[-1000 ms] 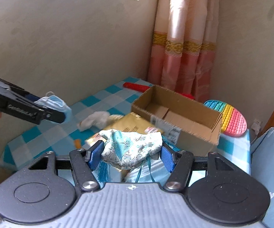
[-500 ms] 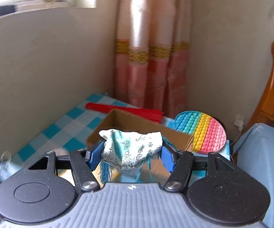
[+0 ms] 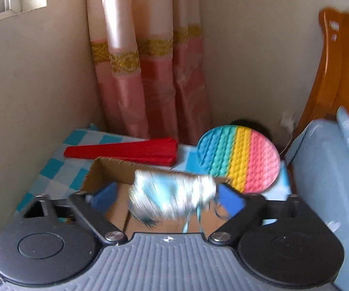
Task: Organize soft objects
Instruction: 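Carry the pouch into the cardboard box and open the right tool while the left holds the mask, then lower the blue mask into the box and open the left tool while the right tool withdraws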
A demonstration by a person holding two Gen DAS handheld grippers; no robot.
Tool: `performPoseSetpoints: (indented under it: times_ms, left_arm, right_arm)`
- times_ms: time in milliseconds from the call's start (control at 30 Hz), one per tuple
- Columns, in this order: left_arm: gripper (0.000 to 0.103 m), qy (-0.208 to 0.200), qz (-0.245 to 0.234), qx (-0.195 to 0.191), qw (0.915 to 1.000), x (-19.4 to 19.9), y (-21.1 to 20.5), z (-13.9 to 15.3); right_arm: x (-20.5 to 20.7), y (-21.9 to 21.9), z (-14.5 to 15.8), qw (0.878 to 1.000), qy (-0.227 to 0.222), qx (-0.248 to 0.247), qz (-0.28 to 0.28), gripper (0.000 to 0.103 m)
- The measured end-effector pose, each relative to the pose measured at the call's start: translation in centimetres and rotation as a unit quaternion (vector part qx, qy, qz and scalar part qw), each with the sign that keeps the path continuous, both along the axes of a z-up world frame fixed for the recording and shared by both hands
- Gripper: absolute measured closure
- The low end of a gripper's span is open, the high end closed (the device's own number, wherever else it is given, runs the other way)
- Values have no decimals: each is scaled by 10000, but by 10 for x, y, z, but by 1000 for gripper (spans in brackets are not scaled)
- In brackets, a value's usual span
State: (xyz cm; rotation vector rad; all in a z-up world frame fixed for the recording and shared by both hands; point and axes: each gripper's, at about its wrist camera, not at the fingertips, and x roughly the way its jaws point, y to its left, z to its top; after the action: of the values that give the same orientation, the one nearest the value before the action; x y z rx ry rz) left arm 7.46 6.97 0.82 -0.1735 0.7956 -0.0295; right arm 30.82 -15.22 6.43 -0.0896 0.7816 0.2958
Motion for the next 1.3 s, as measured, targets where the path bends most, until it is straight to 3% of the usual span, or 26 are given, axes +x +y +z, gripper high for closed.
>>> performPoseSetpoints:
  times_ms: [333, 733, 933, 1133, 1267, 1300]
  left_arm:
    - [43, 32, -23, 80, 10000, 5, 2, -1]
    - [43, 21, -259, 405, 9988, 27, -16, 10]
    - [43, -74, -537, 557, 9970, 60, -33, 21]
    - [43, -29, -908, 719, 9933, 118, -57, 27]
    - [43, -67, -885, 639, 9940, 157, -70, 34]
    - [37, -115, -861, 685, 9939, 165, -73, 36]
  right_arm:
    - [-15, -5, -10, 9996, 267, -20, 64, 0]
    - [-75, -7, -45, 9938, 918, -376, 507, 0]
    - [-123, -24, -52, 9950, 755, -274, 596, 0]
    - [-168, -50, -58, 9980, 502, 6, 371, 0]
    - [-188, -66, -54, 9993, 279, 17, 236, 0]
    - [-192, -69, -52, 9995, 218, 33, 246, 0]
